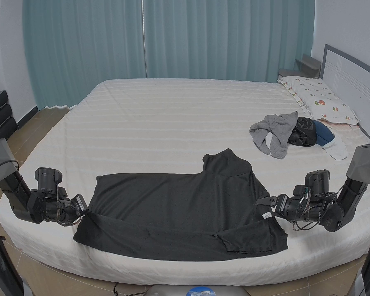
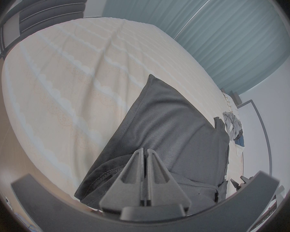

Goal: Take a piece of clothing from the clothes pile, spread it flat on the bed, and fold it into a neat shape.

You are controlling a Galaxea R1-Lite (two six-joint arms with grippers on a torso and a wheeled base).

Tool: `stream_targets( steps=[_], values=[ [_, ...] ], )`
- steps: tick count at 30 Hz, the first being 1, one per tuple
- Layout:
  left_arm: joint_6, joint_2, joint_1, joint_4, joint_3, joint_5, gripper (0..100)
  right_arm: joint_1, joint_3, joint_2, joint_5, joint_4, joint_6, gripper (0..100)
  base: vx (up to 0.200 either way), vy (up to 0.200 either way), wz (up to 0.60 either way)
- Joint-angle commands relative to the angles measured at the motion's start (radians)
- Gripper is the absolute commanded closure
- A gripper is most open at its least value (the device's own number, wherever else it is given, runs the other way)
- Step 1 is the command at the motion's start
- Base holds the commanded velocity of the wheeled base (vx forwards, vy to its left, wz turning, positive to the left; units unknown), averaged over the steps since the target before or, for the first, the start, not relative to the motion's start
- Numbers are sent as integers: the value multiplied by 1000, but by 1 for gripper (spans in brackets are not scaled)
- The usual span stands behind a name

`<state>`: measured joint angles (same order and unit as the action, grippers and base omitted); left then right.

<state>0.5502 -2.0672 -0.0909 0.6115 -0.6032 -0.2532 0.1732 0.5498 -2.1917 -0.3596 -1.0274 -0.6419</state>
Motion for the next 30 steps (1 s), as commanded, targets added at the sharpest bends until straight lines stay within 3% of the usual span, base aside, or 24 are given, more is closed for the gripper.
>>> stream_targets(
  steps=[1, 16, 17, 30],
  values=[
    [2, 12, 0, -2, 2, 0, 100, 6, -5, -91, 1, -63, 27, 0, 0, 0, 0],
    [4, 6, 0, -6, 0, 0, 100, 6, -16, -146, -1, -95, 88, 0, 0, 0, 0],
    [4, 6, 0, -6, 0, 0, 100, 6, -17, -148, -1, -95, 97, 100, 0, 0, 0],
    [4, 13, -1, -9, 2, 0, 100, -1, -57, -135, 19, -102, 153, 100, 0, 0, 0]
  ],
)
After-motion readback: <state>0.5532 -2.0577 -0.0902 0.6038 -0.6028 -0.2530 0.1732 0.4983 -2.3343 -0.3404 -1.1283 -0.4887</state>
